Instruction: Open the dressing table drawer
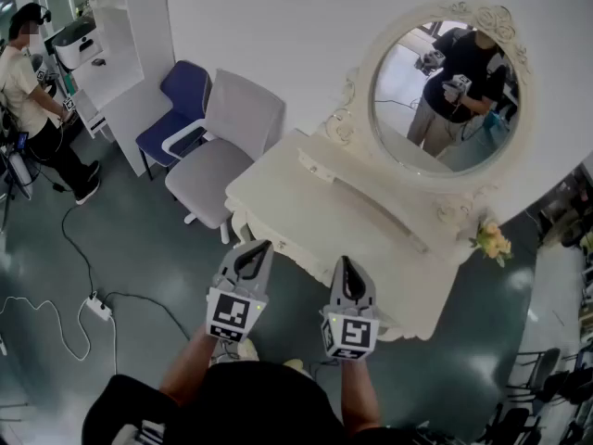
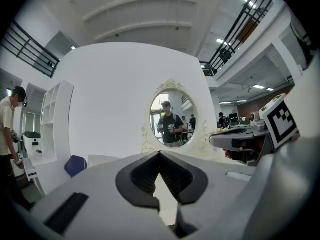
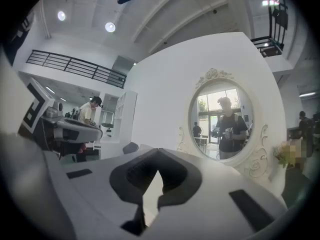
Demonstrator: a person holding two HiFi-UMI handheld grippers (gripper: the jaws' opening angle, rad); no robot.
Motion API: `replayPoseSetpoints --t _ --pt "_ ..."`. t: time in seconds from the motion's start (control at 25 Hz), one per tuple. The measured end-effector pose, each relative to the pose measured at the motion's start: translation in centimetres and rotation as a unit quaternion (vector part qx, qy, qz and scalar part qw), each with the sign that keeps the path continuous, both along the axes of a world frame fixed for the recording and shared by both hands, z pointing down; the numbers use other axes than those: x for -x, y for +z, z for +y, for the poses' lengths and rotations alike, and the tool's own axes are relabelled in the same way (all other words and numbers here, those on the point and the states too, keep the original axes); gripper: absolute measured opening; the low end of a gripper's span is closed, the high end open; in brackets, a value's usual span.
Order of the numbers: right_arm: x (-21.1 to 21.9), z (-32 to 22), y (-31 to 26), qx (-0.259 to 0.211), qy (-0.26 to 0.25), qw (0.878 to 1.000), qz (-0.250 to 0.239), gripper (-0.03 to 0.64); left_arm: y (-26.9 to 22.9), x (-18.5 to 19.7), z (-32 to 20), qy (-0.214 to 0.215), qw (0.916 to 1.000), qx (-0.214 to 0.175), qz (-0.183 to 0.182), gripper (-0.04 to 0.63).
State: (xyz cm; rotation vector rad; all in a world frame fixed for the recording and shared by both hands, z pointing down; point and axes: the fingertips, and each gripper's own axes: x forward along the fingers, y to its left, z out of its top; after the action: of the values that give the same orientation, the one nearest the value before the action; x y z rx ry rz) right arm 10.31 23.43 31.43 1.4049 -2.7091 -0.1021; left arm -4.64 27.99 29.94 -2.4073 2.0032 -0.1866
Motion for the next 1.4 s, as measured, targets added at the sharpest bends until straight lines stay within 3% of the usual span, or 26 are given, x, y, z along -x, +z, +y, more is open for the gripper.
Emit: replayPoseSetpoints --t 0.4,0.8,1.08,1.4 --pt "2.0 0.6 0.3 0.006 0.005 1.000 -0.018 -0.002 0.2 2.3 0.7 0.002 1.0000 -0.003 0.003 0.002" --pt "2.5 0.7 0.9 0.009 0.014 1.000 -0.002 -0.002 0.5 3.1 0.3 0.015 0.9998 -0.006 0.009 0.002" --pt "2.6 -4.0 1.9 0.016 0.013 1.000 -0.010 -0.002 1.5 3.4 -4.0 0.011 0.9999 0.002 0.005 0.002" --pt "3.9 -13.3 3.5 0.029 0.011 0.999 -0.014 -0.002 2.8 4.0 -13.2 0.006 0.9997 0.021 0.004 0.002"
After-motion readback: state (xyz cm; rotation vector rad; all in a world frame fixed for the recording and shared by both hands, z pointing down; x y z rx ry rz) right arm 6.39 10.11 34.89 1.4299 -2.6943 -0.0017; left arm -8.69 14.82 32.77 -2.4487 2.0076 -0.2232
